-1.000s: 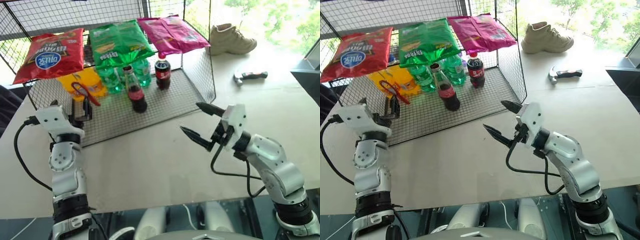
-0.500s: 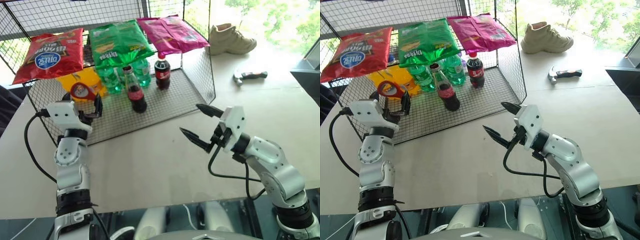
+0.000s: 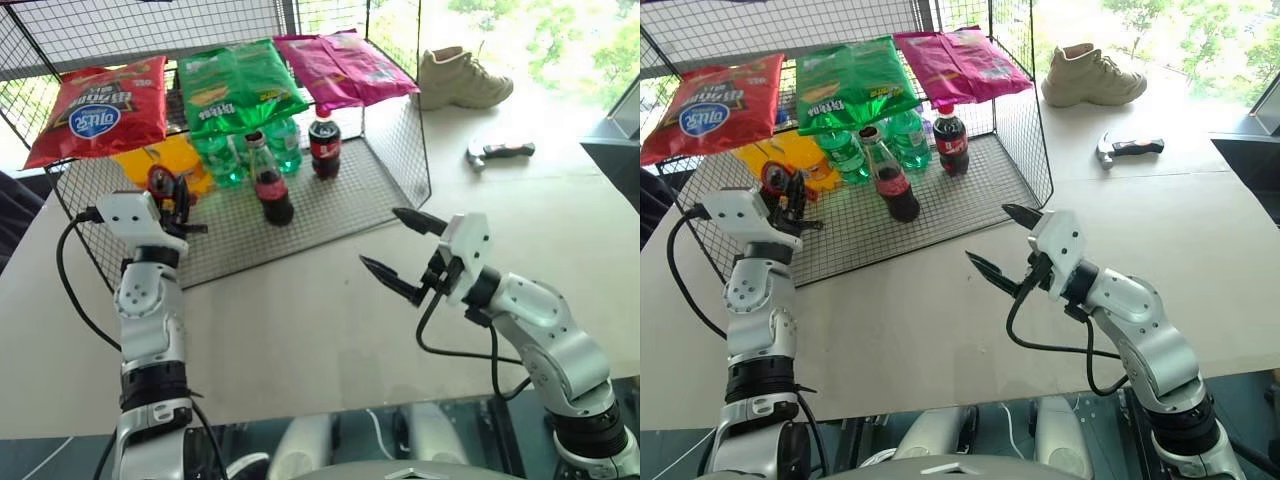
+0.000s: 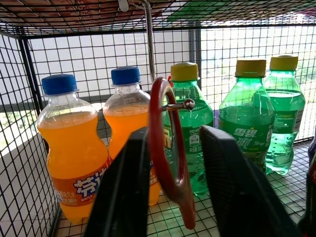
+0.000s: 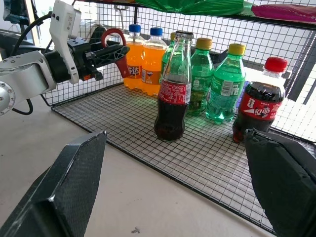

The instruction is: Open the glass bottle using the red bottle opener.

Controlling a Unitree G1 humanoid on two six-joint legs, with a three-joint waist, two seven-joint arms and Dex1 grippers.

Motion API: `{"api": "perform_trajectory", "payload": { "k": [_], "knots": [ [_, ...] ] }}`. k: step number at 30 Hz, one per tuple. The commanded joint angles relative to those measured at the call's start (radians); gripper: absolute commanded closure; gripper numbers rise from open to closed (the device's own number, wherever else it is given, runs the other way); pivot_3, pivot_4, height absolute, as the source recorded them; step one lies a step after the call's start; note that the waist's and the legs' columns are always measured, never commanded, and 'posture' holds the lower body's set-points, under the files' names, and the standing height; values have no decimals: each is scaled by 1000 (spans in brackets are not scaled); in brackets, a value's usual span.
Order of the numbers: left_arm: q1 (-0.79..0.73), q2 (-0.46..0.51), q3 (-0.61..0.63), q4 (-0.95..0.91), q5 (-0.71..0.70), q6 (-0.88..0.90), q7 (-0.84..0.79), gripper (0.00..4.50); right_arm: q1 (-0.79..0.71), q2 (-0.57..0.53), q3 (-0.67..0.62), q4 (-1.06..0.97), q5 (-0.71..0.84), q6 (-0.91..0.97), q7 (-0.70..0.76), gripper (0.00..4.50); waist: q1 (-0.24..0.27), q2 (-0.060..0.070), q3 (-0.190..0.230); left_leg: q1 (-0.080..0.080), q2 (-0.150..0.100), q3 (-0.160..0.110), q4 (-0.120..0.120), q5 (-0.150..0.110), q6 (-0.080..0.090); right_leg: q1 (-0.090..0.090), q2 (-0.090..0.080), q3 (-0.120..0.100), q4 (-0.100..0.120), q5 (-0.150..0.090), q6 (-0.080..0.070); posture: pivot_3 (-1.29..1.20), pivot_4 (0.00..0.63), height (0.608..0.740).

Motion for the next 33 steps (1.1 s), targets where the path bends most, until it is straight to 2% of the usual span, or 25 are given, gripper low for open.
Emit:
{"api": "perform_trajectory", "payload": {
  "k": [1, 7, 11, 20, 24, 30, 33],
  "knots": [
    [15, -23, 9, -61, -56, -3, -15, 4433, 4, -3, -7, -33, 4, -28, 7, 0, 0, 0, 0, 0, 0, 0, 0, 0, 0, 0, 0, 0, 0, 0, 0, 0, 150, 740],
    [31, -63, 28, -141, -191, 60, -42, 4433, 2, -2, -4, -29, 4, -31, 12, 0, 1, 0, 0, 0, 0, 0, 0, 0, 0, 0, 0, 0, 0, 0, 0, 0, 150, 740],
    [33, -109, 57, -238, -407, 180, -69, 4433, 4, 1, 0, -22, 2, -36, 16, 0, 0, -1, 0, 0, 0, 0, 0, 0, 0, 0, 0, 0, 0, 0, 0, 0, 150, 740],
    [51, -131, 103, -307, -666, 347, -99, 4433, 7, 7, 1, -9, -2, -46, 19, 0, -2, -1, 0, 0, 0, 0, 0, 0, 0, 0, 1, 0, 0, 0, 0, 0, 150, 740],
    [99, -116, 84, -341, -788, 477, -171, 4433, 6, 12, -15, -2, 29, -24, 23, 0, -2, -1, 0, 0, 0, 0, 0, 0, 0, 0, 0, 0, 0, 0, 0, 0, 150, 740],
    [177, -76, 28, -398, -931, 689, -291, 4433, -12, 9, -35, 15, 110, 169, -26, 0, -3, -1, 0, 0, 0, 0, 0, 0, 0, 0, 1, 0, 0, 0, 0, 0, 150, 740],
    [178, -55, -18, -407, -970, 783, -327, 4433, -59, -2, -22, 30, 99, 287, -74, 0, -3, -1, 0, 0, 0, 0, 1, 0, 0, 0, 1, 1, 1, 0, 0, 0, 150, 740]
  ]
}}
